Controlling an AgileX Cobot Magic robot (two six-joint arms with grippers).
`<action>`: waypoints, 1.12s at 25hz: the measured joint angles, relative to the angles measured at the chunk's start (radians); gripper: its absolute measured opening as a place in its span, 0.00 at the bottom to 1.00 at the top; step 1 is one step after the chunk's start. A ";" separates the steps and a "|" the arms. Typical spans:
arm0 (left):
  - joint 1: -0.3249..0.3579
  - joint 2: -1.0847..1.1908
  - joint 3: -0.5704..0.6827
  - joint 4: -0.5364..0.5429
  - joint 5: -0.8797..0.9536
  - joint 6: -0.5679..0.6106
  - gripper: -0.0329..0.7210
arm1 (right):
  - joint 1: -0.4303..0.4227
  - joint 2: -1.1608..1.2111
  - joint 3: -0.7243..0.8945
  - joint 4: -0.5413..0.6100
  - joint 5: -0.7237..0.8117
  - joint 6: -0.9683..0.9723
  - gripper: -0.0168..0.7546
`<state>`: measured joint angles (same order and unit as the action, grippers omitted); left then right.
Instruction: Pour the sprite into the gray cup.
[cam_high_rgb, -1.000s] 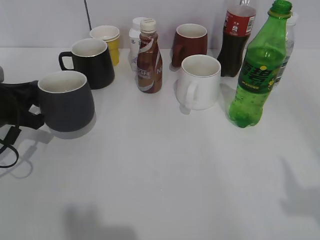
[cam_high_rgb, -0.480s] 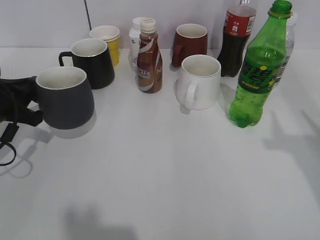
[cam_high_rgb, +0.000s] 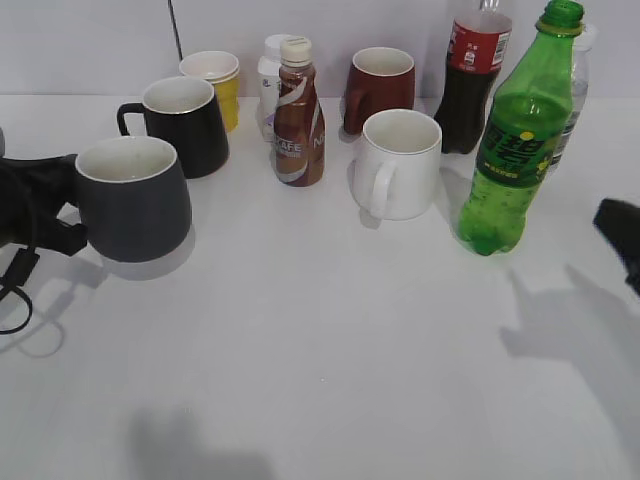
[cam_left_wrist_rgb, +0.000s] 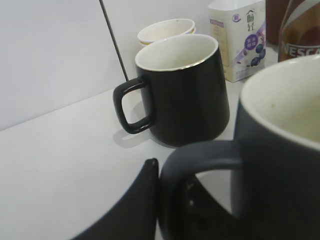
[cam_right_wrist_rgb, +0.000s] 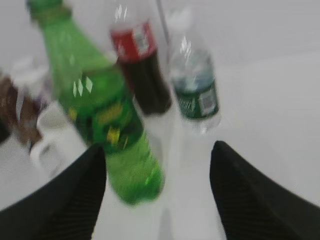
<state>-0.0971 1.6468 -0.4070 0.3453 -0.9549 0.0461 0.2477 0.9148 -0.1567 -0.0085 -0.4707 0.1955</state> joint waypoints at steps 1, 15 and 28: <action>0.000 -0.001 0.000 0.000 0.001 0.000 0.12 | 0.004 0.050 -0.001 -0.029 -0.014 -0.001 0.66; 0.000 -0.045 0.001 0.007 0.007 0.000 0.12 | 0.009 0.572 -0.098 -0.162 -0.476 -0.042 0.86; -0.132 -0.235 0.001 0.042 0.241 -0.003 0.12 | 0.009 0.801 -0.337 -0.122 -0.494 -0.009 0.82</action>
<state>-0.2295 1.4117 -0.4062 0.3872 -0.7143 0.0433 0.2572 1.7157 -0.4936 -0.1305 -0.9649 0.1861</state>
